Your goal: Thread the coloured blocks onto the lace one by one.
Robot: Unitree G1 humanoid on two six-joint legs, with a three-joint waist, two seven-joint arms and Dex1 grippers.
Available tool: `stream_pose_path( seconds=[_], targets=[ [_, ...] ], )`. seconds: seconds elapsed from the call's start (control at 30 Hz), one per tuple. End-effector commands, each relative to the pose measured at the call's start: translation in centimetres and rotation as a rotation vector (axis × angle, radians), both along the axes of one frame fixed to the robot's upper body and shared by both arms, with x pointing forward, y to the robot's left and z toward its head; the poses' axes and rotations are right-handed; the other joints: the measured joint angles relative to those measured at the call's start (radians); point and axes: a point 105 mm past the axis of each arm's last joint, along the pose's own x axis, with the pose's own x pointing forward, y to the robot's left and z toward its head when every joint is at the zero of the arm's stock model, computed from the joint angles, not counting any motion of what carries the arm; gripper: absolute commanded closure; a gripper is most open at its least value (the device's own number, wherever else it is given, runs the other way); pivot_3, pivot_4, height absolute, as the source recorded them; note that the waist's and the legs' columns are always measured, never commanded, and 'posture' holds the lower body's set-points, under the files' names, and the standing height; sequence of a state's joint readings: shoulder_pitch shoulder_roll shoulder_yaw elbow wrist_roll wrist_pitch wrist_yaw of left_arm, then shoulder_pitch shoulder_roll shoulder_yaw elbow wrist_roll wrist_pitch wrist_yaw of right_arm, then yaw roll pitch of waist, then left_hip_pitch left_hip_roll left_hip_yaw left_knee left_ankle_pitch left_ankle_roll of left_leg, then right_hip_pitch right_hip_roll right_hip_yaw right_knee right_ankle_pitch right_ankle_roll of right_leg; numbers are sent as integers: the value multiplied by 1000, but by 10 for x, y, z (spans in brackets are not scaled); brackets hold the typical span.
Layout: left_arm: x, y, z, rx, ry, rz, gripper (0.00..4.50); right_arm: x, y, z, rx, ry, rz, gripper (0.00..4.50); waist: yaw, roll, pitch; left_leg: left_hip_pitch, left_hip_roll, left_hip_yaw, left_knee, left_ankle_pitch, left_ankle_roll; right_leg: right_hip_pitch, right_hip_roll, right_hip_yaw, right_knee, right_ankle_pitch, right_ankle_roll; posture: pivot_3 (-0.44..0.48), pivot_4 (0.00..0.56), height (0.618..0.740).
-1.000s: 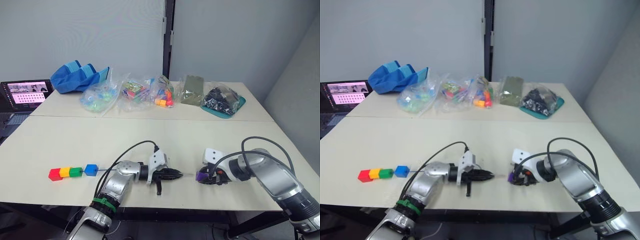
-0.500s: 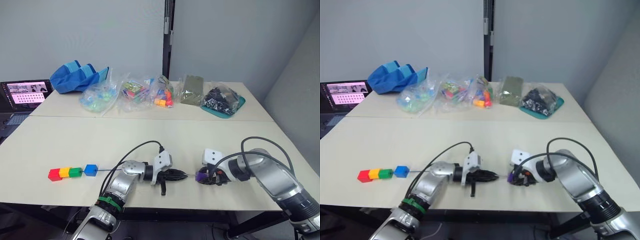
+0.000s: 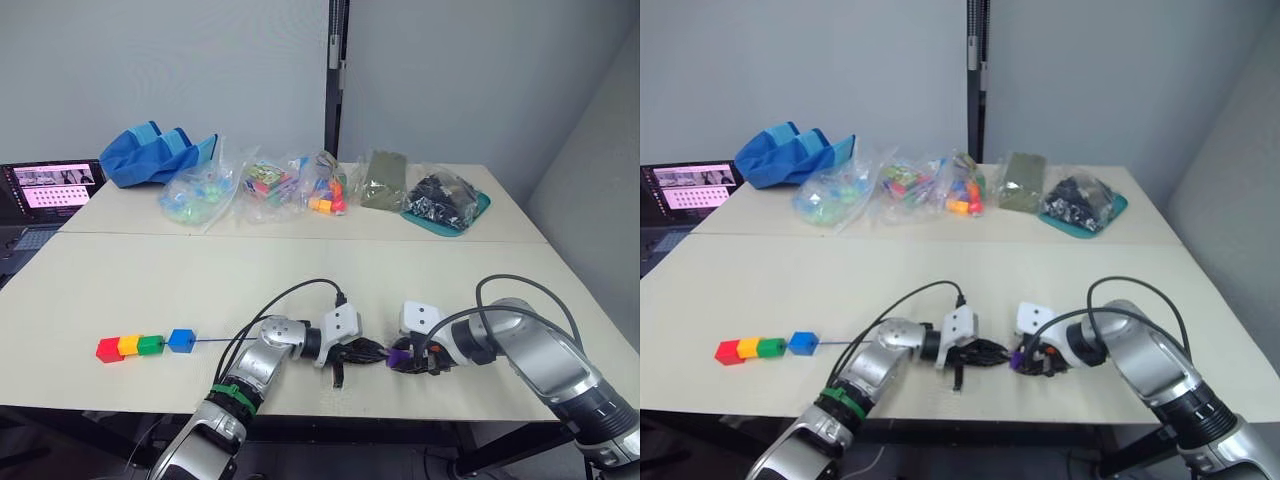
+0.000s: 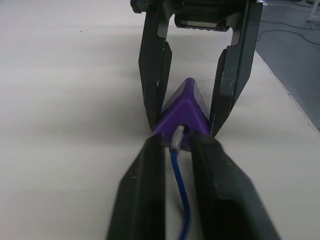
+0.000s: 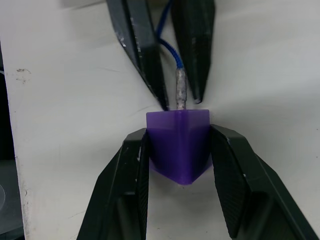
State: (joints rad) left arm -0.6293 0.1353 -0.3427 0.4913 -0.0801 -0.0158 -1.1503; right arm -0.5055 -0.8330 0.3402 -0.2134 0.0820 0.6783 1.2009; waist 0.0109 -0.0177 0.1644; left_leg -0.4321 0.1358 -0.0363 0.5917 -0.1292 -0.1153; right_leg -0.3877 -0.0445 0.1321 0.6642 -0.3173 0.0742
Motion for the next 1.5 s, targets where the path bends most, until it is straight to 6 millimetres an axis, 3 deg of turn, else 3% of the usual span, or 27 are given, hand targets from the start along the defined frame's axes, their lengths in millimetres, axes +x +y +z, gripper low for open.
stream_pose_path(
  seconds=[0.03,0.13,0.27,0.63,0.93,1.2,1.3,1.37,1.5],
  targets=[
    [-5,-4,4,67,-96,-57,2197,-8,15,-6,21,24,70,3246,0,0,0,0,0,0,0,0,0,0,0,0,0,0,0,0,150,717],
    [-1,11,5,145,-149,-47,1209,-8,13,-7,14,26,65,3246,-6,0,0,0,0,0,0,0,0,0,0,0,0,0,0,0,150,717],
    [-2,24,10,172,-140,-55,1182,-8,12,-9,10,28,64,3246,-11,0,0,1,0,0,-1,0,0,0,0,0,0,0,0,0,150,717],
    [-1,29,4,180,-30,-2,4500,-6,11,-10,5,24,64,3246,-12,0,0,1,0,0,-1,0,0,0,0,0,0,0,0,0,150,717],
    [-6,8,-3,172,11,-32,4500,-7,13,-9,7,27,70,3246,-8,0,0,1,0,0,0,0,0,0,0,0,0,0,0,0,150,717],
    [-4,1,-1,166,20,-45,4500,-6,13,-8,6,26,70,3246,-6,0,0,1,0,0,0,0,0,0,0,0,0,0,0,0,150,717],
    [-6,7,4,139,60,-57,3635,-4,14,-5,33,36,37,3246,-6,0,0,1,0,0,0,0,0,0,0,0,0,0,0,0,150,717],
    [-5,15,3,160,58,-54,3014,-4,14,-3,44,35,35,2216,-7,0,0,1,0,0,0,0,0,0,0,0,0,0,0,0,150,717],
    [4,33,-2,222,20,-18,1798,-3,8,5,63,30,37,994,-11,0,0,0,0,0,0,0,0,0,0,0,0,0,0,0,150,717]
  ],
)
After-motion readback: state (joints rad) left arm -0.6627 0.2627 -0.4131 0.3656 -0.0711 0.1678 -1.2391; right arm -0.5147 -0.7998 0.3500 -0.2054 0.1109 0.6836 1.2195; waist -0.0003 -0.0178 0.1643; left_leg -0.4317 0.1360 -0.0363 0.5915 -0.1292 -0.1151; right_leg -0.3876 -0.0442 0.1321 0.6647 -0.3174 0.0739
